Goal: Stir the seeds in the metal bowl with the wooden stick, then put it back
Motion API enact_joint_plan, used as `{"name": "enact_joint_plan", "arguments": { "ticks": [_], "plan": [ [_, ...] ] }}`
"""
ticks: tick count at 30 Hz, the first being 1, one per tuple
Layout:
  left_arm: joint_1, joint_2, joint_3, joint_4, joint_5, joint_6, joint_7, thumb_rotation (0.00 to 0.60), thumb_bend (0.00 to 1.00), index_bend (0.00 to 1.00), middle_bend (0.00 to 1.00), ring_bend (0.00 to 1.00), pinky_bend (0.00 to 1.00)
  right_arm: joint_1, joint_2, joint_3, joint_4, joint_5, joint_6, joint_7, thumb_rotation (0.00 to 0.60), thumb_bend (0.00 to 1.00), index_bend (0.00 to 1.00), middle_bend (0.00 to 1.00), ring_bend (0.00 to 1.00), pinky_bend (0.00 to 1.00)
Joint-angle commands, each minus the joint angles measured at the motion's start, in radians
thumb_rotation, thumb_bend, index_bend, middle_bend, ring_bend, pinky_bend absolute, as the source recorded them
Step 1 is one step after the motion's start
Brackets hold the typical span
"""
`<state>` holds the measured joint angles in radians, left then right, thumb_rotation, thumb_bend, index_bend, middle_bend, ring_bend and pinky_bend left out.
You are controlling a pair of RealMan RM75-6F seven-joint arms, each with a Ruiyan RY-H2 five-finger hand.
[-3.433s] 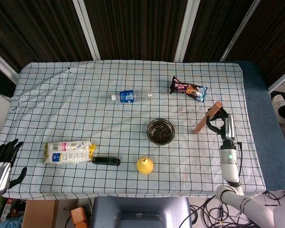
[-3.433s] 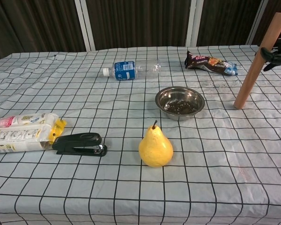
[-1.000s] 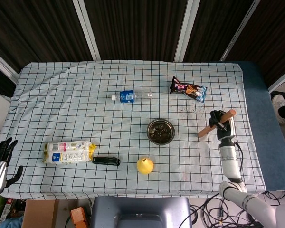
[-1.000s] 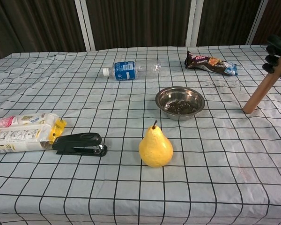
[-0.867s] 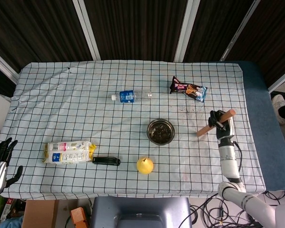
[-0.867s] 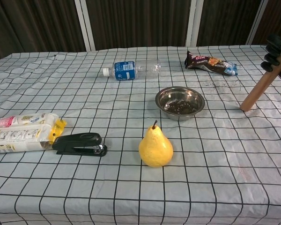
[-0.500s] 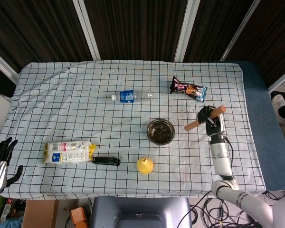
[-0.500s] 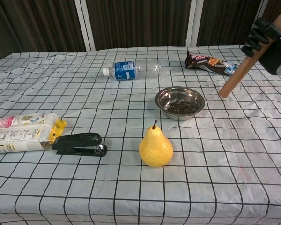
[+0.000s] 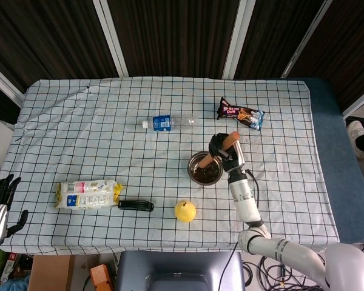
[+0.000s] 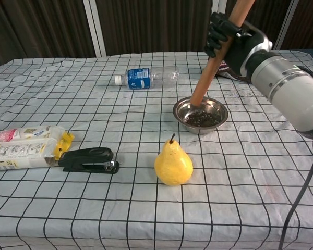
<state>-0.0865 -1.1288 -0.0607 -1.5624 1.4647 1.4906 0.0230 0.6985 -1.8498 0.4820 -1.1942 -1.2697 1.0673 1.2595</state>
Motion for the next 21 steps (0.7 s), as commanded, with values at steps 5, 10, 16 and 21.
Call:
{"name": "enact_joint_plan", "arguments": {
  "ticks": [5, 10, 16, 21],
  "plan": [
    [0.004, 0.004, 0.000, 0.003, 0.001, 0.007, -0.010, 0.600, 0.40, 0.00, 0.00, 0.00, 0.02, 0.047, -0.100, -0.047, 0.075, -0.014, 0.011, -0.125, 0.600, 0.60, 1.00, 1.00, 1.00, 1.00],
    [0.008, 0.007, 0.001, 0.004, 0.005, 0.014, -0.017, 0.600, 0.40, 0.00, 0.00, 0.00, 0.02, 0.062, -0.136, -0.058, 0.134, -0.032, 0.018, -0.145, 0.600, 0.60, 1.00, 1.00, 1.00, 1.00],
    [0.006, 0.009, 0.001, 0.006, 0.006, 0.009, -0.024, 0.600, 0.40, 0.00, 0.00, 0.00, 0.02, 0.067, -0.151, -0.063, 0.163, -0.039, 0.029, -0.179, 0.600, 0.59, 1.00, 1.00, 1.00, 1.00],
    [0.007, 0.009, 0.001, 0.005, 0.009, 0.013, -0.025, 0.600, 0.40, 0.00, 0.00, 0.00, 0.02, 0.067, -0.154, -0.062, 0.174, -0.037, 0.033, -0.196, 0.600, 0.60, 1.00, 1.00, 1.00, 1.00]
  ]
}}
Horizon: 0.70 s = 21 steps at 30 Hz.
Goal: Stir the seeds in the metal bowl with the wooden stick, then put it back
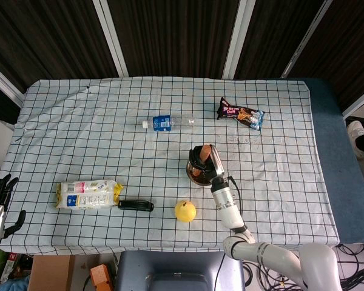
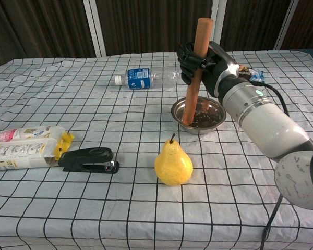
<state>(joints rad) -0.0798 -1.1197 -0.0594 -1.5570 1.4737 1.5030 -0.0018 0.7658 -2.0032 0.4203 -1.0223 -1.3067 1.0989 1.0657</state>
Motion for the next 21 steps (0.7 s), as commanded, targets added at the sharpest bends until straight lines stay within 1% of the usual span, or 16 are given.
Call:
{"name": "enact_joint_plan", "arguments": {
  "ticks": [1, 5, 13, 18, 21],
  "plan": [
    [0.000, 0.000, 0.000, 0.000, 0.001, 0.001, -0.001, 0.600, 0.40, 0.00, 0.00, 0.00, 0.02, 0.000, -0.002, 0.000, 0.004, 0.000, 0.001, -0.003, 0.600, 0.60, 1.00, 1.00, 1.00, 1.00],
    [0.001, 0.000, 0.001, 0.000, 0.002, 0.000, -0.001, 0.600, 0.40, 0.00, 0.00, 0.00, 0.02, -0.005, -0.011, -0.012, 0.032, 0.002, -0.004, -0.008, 0.600, 0.59, 1.00, 1.00, 1.00, 1.00],
    [-0.001, 0.001, 0.003, 0.000, 0.006, -0.002, -0.001, 0.600, 0.40, 0.00, 0.00, 0.00, 0.02, 0.002, -0.042, -0.013, 0.102, -0.001, -0.014, 0.035, 0.600, 0.60, 1.00, 1.00, 1.00, 1.00],
    [0.001, 0.003, 0.002, 0.000, 0.006, 0.003, -0.006, 0.600, 0.40, 0.00, 0.00, 0.00, 0.02, -0.001, -0.022, 0.000, 0.074, -0.022, 0.026, 0.047, 0.600, 0.60, 1.00, 1.00, 1.00, 1.00],
    [0.001, 0.003, 0.003, 0.000, 0.007, 0.001, -0.007, 0.600, 0.40, 0.00, 0.00, 0.00, 0.02, -0.008, 0.008, 0.017, 0.021, -0.023, 0.045, 0.046, 0.600, 0.59, 1.00, 1.00, 1.00, 1.00]
  ]
}}
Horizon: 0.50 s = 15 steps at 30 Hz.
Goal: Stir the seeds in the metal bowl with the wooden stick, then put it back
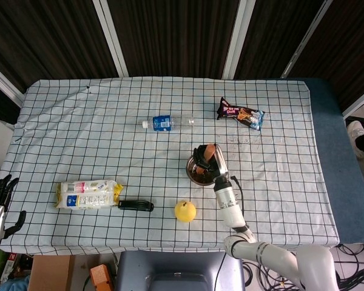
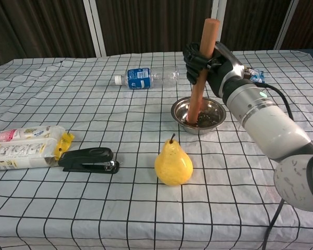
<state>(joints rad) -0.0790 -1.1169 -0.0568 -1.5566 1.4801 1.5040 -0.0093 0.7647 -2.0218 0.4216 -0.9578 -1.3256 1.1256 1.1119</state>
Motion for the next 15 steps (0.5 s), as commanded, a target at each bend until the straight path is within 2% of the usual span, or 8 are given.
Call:
{"name": "enact_joint_plan", "arguments": {
  "ticks": [1, 7, 15],
  "plan": [
    [0.000, 0.000, 0.001, -0.001, 0.002, 0.001, 0.001, 0.600, 0.40, 0.00, 0.00, 0.00, 0.02, -0.010, 0.036, 0.020, -0.060, -0.004, 0.024, -0.001, 0.600, 0.59, 1.00, 1.00, 1.00, 1.00],
    [0.000, 0.000, 0.001, -0.003, 0.003, 0.001, 0.004, 0.600, 0.40, 0.00, 0.00, 0.00, 0.02, -0.024, 0.066, 0.020, -0.114, 0.011, 0.017, -0.023, 0.600, 0.59, 1.00, 1.00, 1.00, 1.00],
    [0.000, 0.000, 0.000, -0.002, 0.001, 0.001, 0.003, 0.600, 0.40, 0.00, 0.00, 0.00, 0.02, -0.018, 0.031, 0.008, -0.056, 0.026, -0.016, 0.003, 0.600, 0.59, 1.00, 1.00, 1.00, 1.00]
  ]
}}
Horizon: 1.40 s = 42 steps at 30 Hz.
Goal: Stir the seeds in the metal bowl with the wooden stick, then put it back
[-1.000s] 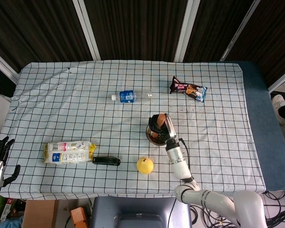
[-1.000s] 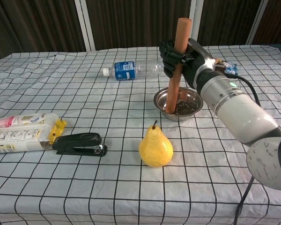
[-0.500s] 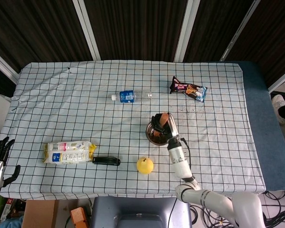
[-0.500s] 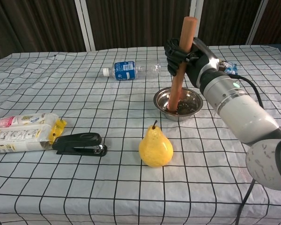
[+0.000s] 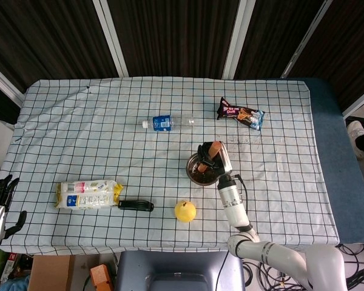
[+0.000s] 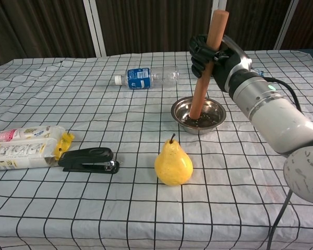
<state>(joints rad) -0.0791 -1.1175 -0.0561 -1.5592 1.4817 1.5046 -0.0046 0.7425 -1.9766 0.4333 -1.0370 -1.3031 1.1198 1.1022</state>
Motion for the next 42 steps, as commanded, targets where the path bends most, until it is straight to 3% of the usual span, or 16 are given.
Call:
{"name": "enact_joint_plan", "arguments": {
  "ticks": [1, 17, 23, 27, 30, 33, 38, 42],
  "plan": [
    [0.000, 0.001, -0.001, 0.001, -0.002, 0.000, -0.003, 0.600, 0.40, 0.00, 0.00, 0.00, 0.02, 0.006, -0.019, -0.005, 0.032, 0.003, -0.013, 0.016, 0.600, 0.60, 1.00, 1.00, 1.00, 1.00],
    [0.001, 0.003, 0.002, 0.000, 0.002, 0.000, -0.003, 0.600, 0.40, 0.00, 0.00, 0.00, 0.02, 0.012, -0.059, -0.016, 0.137, -0.008, -0.021, 0.067, 0.600, 0.59, 1.00, 1.00, 1.00, 1.00],
    [0.004, 0.005, -0.001, 0.002, 0.000, 0.006, -0.012, 0.600, 0.40, 0.00, 0.00, 0.00, 0.02, -0.002, 0.006, 0.005, 0.025, -0.042, 0.044, 0.081, 0.600, 0.59, 1.00, 1.00, 1.00, 1.00],
    [0.005, 0.006, 0.000, 0.002, 0.003, 0.008, -0.016, 0.600, 0.40, 0.00, 0.00, 0.00, 0.02, -0.027, 0.077, 0.014, -0.085, -0.074, 0.111, 0.025, 0.600, 0.59, 1.00, 1.00, 1.00, 1.00],
    [0.005, 0.007, 0.001, 0.001, 0.005, 0.009, -0.017, 0.600, 0.40, 0.00, 0.00, 0.00, 0.02, -0.046, 0.134, 0.009, -0.131, -0.098, 0.162, -0.118, 0.600, 0.59, 1.00, 1.00, 1.00, 1.00],
    [0.007, 0.007, 0.001, 0.001, 0.007, 0.012, -0.020, 0.600, 0.40, 0.00, 0.00, 0.00, 0.02, -0.062, 0.183, 0.004, -0.106, -0.095, 0.207, -0.420, 0.600, 0.59, 1.00, 1.00, 1.00, 1.00],
    [0.006, 0.007, 0.003, -0.003, 0.013, 0.013, -0.019, 0.600, 0.40, 0.00, 0.00, 0.00, 0.02, -0.100, 0.274, -0.045, -0.053, -0.028, 0.150, -0.829, 0.600, 0.59, 1.00, 1.00, 1.00, 0.99],
    [0.006, 0.005, 0.004, -0.005, 0.017, 0.015, -0.013, 0.600, 0.40, 0.00, 0.00, 0.00, 0.02, -0.141, 0.297, -0.118, 0.029, -0.013, 0.105, -0.936, 0.600, 0.59, 1.00, 1.00, 0.98, 0.95]
  ]
}}
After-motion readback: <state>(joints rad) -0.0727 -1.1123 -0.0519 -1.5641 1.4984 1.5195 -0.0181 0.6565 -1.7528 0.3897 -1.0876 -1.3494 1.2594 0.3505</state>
